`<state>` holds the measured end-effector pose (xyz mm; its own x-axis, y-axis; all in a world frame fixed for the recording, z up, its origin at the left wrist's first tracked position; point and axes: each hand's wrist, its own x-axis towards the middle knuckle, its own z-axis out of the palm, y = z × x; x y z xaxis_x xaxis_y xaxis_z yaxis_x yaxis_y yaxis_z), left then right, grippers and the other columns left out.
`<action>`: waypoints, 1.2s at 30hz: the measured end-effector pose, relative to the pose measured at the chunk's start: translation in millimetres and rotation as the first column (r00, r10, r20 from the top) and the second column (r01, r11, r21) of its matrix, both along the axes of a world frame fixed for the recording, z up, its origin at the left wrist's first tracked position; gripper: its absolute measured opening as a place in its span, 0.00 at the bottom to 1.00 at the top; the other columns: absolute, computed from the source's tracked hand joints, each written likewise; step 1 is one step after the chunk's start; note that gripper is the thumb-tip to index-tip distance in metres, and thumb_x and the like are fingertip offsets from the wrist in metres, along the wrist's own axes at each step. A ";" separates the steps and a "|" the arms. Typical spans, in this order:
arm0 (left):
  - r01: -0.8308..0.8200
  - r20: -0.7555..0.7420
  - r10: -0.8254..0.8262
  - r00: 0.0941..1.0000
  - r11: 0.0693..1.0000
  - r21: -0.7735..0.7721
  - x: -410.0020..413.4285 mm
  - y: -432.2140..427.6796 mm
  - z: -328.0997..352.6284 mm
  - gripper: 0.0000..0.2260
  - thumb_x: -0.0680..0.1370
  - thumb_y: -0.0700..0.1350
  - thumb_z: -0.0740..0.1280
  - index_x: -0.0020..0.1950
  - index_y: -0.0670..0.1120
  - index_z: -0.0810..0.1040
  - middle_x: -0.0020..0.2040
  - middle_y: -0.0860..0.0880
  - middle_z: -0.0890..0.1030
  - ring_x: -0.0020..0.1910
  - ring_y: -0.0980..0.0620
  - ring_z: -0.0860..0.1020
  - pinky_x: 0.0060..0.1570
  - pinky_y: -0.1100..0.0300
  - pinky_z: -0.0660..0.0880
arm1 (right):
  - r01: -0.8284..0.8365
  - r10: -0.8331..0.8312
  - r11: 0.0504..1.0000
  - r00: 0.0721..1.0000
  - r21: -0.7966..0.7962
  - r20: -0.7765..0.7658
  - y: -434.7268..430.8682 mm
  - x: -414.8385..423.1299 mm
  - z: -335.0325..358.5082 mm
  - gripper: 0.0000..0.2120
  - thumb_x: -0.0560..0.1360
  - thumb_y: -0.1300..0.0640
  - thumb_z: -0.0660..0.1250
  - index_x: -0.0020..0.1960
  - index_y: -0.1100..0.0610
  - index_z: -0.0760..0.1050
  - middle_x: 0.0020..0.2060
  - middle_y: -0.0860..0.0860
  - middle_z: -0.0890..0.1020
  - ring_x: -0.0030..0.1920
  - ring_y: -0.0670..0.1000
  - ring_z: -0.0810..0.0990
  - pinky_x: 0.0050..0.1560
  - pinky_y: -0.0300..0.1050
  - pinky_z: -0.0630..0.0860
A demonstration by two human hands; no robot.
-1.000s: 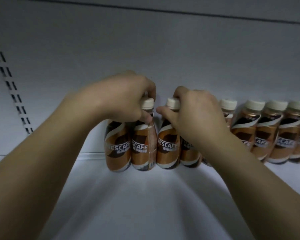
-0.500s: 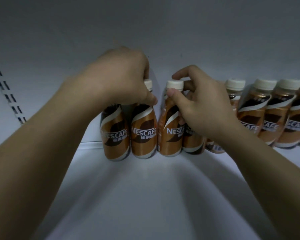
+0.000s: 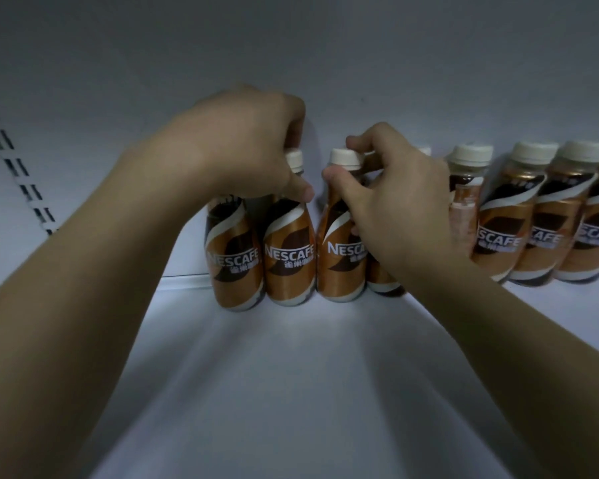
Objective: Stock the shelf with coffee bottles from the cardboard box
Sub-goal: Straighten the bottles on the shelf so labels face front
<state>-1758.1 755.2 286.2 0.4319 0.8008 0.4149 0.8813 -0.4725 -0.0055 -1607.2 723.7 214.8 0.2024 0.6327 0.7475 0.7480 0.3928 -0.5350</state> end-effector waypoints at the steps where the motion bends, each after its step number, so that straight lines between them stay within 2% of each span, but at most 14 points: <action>1: 0.002 -0.002 -0.002 1.000 1.000 0.002 -0.1 -0.1 0.2 0.21 0.63 0.60 0.75 0.47 0.53 0.71 0.38 0.53 0.74 0.33 0.54 0.72 0.29 0.60 0.67 | 0.012 -0.012 1.000 1.000 0.011 0.000 0.3 -1.8 -0.5 0.15 0.73 0.49 0.70 0.57 0.54 0.76 0.49 0.49 0.83 0.45 0.48 0.82 0.48 0.49 0.81; 4: 0.007 -0.012 -0.007 1.000 1.000 0.010 -0.7 0.0 0.4 0.20 0.63 0.60 0.75 0.47 0.53 0.71 0.37 0.53 0.74 0.33 0.54 0.72 0.30 0.59 0.68 | 0.043 -0.043 0.999 0.999 0.020 0.015 1.9 -4.9 -1.5 0.14 0.73 0.49 0.70 0.56 0.54 0.76 0.48 0.51 0.83 0.45 0.51 0.81 0.50 0.54 0.80; 6: 0.004 -0.020 -0.003 1.000 1.000 0.028 -0.8 -0.2 0.5 0.20 0.63 0.61 0.74 0.46 0.53 0.71 0.37 0.53 0.74 0.33 0.54 0.71 0.31 0.58 0.68 | 0.051 -0.051 0.999 0.998 0.013 0.036 2.6 -5.1 -2.3 0.14 0.74 0.49 0.70 0.56 0.54 0.75 0.47 0.52 0.82 0.45 0.51 0.81 0.49 0.53 0.79; 8: -0.007 -0.026 0.009 1.000 0.999 0.047 -0.6 -1.1 1.1 0.20 0.63 0.61 0.74 0.45 0.53 0.71 0.36 0.53 0.74 0.33 0.54 0.70 0.30 0.59 0.66 | 0.050 -0.050 0.999 0.996 0.009 0.075 1.4 -3.8 -3.7 0.15 0.74 0.49 0.69 0.58 0.54 0.75 0.48 0.52 0.82 0.47 0.50 0.80 0.49 0.49 0.78; 11: -0.016 -0.031 0.018 0.999 0.999 0.047 0.4 -2.6 0.6 0.20 0.64 0.61 0.74 0.46 0.53 0.71 0.36 0.53 0.73 0.33 0.55 0.69 0.28 0.60 0.62 | 0.018 -0.012 0.999 0.984 -0.034 0.178 -6.3 1.3 -5.1 0.22 0.75 0.47 0.67 0.66 0.54 0.72 0.55 0.52 0.81 0.54 0.50 0.79 0.51 0.40 0.70; 13: -0.029 -0.050 0.032 0.998 0.998 0.055 0.8 -4.4 -0.5 0.21 0.65 0.61 0.73 0.48 0.52 0.72 0.37 0.53 0.73 0.33 0.55 0.69 0.28 0.60 0.63 | 0.016 -0.006 0.999 0.974 -0.042 0.226 -13.6 8.8 -0.8 0.25 0.76 0.44 0.65 0.70 0.52 0.69 0.59 0.52 0.80 0.55 0.49 0.78 0.52 0.40 0.70; 17: -0.020 -0.049 0.026 0.998 0.993 0.114 8.2 -12.6 -0.2 0.23 0.68 0.64 0.69 0.54 0.50 0.73 0.43 0.49 0.76 0.40 0.48 0.74 0.39 0.52 0.75 | 0.053 -0.072 0.992 0.985 0.117 0.158 -24.0 39.4 22.1 0.19 0.76 0.45 0.63 0.65 0.51 0.73 0.56 0.48 0.80 0.44 0.44 0.77 0.48 0.45 0.77; 19: 0.021 -0.005 -0.020 1.000 0.983 0.182 14.8 -18.5 0.4 0.23 0.70 0.62 0.68 0.57 0.49 0.73 0.49 0.47 0.76 0.47 0.46 0.75 0.45 0.49 0.76 | 0.103 -0.122 0.978 0.988 0.183 0.094 -25.9 59.0 29.6 0.16 0.76 0.47 0.63 0.62 0.51 0.76 0.54 0.48 0.81 0.42 0.45 0.77 0.47 0.45 0.75; 22: 0.109 0.028 -0.119 0.993 0.965 0.240 27.5 -28.7 0.4 0.25 0.71 0.61 0.67 0.63 0.50 0.72 0.57 0.48 0.76 0.55 0.47 0.73 0.52 0.50 0.73 | 0.181 -0.192 0.973 0.979 0.140 0.071 -24.1 83.3 26.4 0.16 0.76 0.48 0.64 0.61 0.52 0.77 0.55 0.50 0.81 0.45 0.51 0.80 0.49 0.44 0.72; 25: 0.172 0.021 -0.178 0.984 0.969 0.177 55.1 -34.3 2.5 0.26 0.71 0.60 0.68 0.66 0.51 0.71 0.60 0.48 0.75 0.59 0.47 0.73 0.55 0.49 0.73 | 0.269 -0.272 0.962 0.958 0.040 0.094 -18.5 98.8 18.9 0.16 0.76 0.47 0.64 0.61 0.51 0.76 0.57 0.52 0.79 0.48 0.54 0.79 0.49 0.44 0.70; 28: 0.199 -0.076 -0.198 0.977 0.980 0.008 88.1 -29.5 6.3 0.26 0.72 0.55 0.70 0.68 0.53 0.69 0.62 0.48 0.74 0.58 0.46 0.74 0.50 0.54 0.72 | 0.314 -0.308 0.948 0.945 -0.045 0.111 -17.1 105.4 14.7 0.18 0.75 0.44 0.64 0.60 0.52 0.77 0.55 0.54 0.79 0.50 0.55 0.78 0.47 0.45 0.71; 30: 0.199 -0.091 -0.205 0.975 0.978 -0.066 103.0 -23.2 7.2 0.22 0.72 0.51 0.70 0.66 0.53 0.72 0.61 0.47 0.75 0.55 0.46 0.75 0.46 0.56 0.70 | 0.304 -0.293 0.949 0.948 -0.081 0.126 -17.4 107.5 12.6 0.20 0.73 0.40 0.65 0.59 0.52 0.77 0.52 0.53 0.79 0.49 0.54 0.79 0.48 0.46 0.74; 32: 0.193 -0.069 -0.197 0.978 0.979 -0.059 110.3 -15.9 6.5 0.17 0.72 0.49 0.71 0.60 0.53 0.76 0.56 0.47 0.77 0.51 0.46 0.75 0.43 0.57 0.70 | 0.284 -0.269 0.953 0.953 -0.101 0.139 -17.2 107.8 11.9 0.22 0.71 0.37 0.67 0.58 0.51 0.77 0.51 0.51 0.79 0.48 0.52 0.79 0.47 0.48 0.76; 36: 0.212 0.040 -0.210 0.977 0.975 -0.062 108.9 -6.7 4.5 0.13 0.68 0.50 0.75 0.50 0.53 0.79 0.49 0.50 0.80 0.45 0.50 0.76 0.42 0.57 0.72 | 0.241 -0.229 0.964 0.967 -0.116 0.111 -13.0 107.7 9.8 0.22 0.68 0.42 0.73 0.57 0.51 0.76 0.50 0.50 0.79 0.48 0.51 0.78 0.45 0.46 0.75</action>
